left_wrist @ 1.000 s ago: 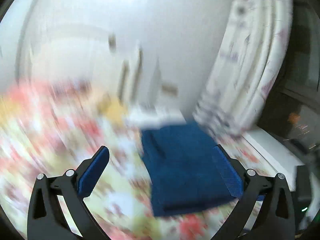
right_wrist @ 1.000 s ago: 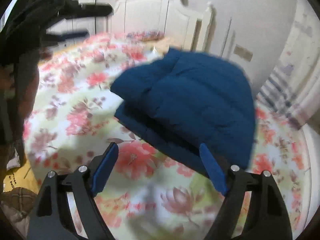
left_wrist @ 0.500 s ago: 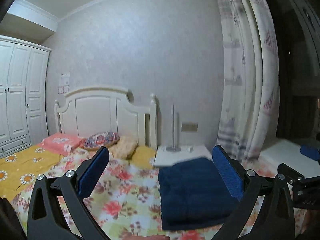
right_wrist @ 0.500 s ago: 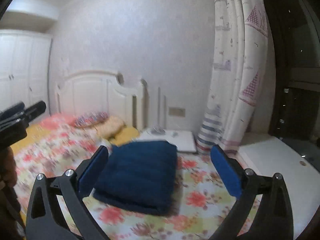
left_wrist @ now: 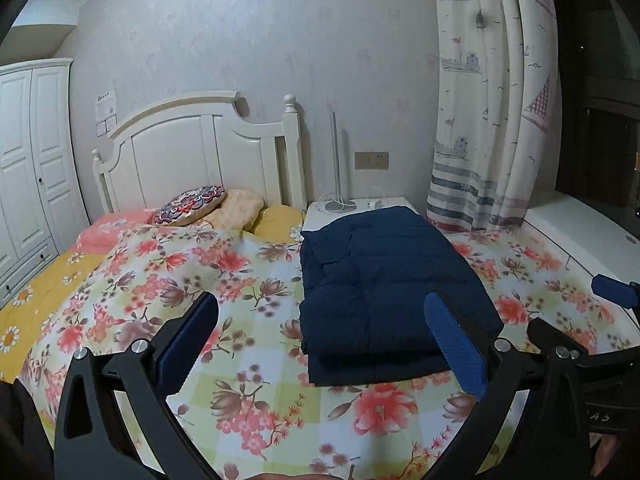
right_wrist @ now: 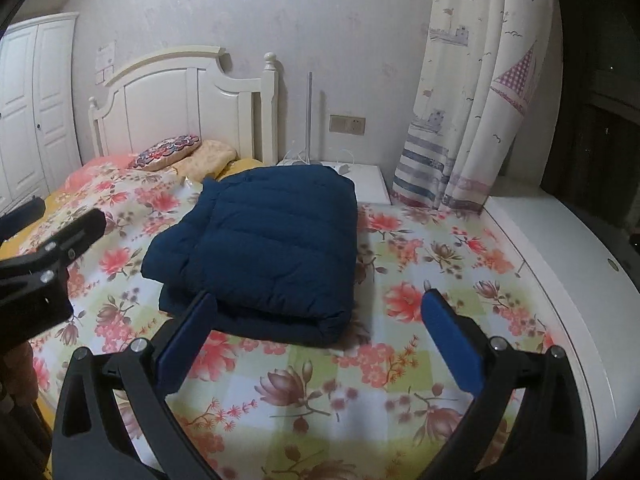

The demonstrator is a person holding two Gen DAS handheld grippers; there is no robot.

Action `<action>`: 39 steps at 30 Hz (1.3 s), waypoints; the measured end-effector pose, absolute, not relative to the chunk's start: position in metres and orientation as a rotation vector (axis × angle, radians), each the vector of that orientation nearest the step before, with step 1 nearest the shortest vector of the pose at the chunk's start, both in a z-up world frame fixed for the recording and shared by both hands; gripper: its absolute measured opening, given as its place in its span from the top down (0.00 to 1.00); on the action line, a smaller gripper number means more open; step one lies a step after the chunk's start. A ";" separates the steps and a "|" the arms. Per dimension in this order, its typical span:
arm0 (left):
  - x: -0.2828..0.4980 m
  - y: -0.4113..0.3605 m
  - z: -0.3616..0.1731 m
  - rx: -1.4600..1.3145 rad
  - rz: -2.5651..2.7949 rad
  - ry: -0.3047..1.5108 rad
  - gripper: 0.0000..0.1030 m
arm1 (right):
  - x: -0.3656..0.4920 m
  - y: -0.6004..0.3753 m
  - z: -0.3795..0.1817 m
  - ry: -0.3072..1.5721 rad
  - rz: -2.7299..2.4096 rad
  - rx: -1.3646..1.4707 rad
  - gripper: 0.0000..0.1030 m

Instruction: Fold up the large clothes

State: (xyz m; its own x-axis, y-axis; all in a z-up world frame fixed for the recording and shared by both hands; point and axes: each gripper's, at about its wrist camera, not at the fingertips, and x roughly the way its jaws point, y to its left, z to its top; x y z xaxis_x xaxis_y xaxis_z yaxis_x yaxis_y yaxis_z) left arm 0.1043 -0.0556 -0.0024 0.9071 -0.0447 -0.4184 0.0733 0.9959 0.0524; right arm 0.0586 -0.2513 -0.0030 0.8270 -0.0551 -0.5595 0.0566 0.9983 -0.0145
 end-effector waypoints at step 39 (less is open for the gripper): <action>0.103 -0.054 -0.009 0.050 -0.063 0.466 0.04 | 0.055 -0.242 0.007 0.580 -0.023 -0.032 0.02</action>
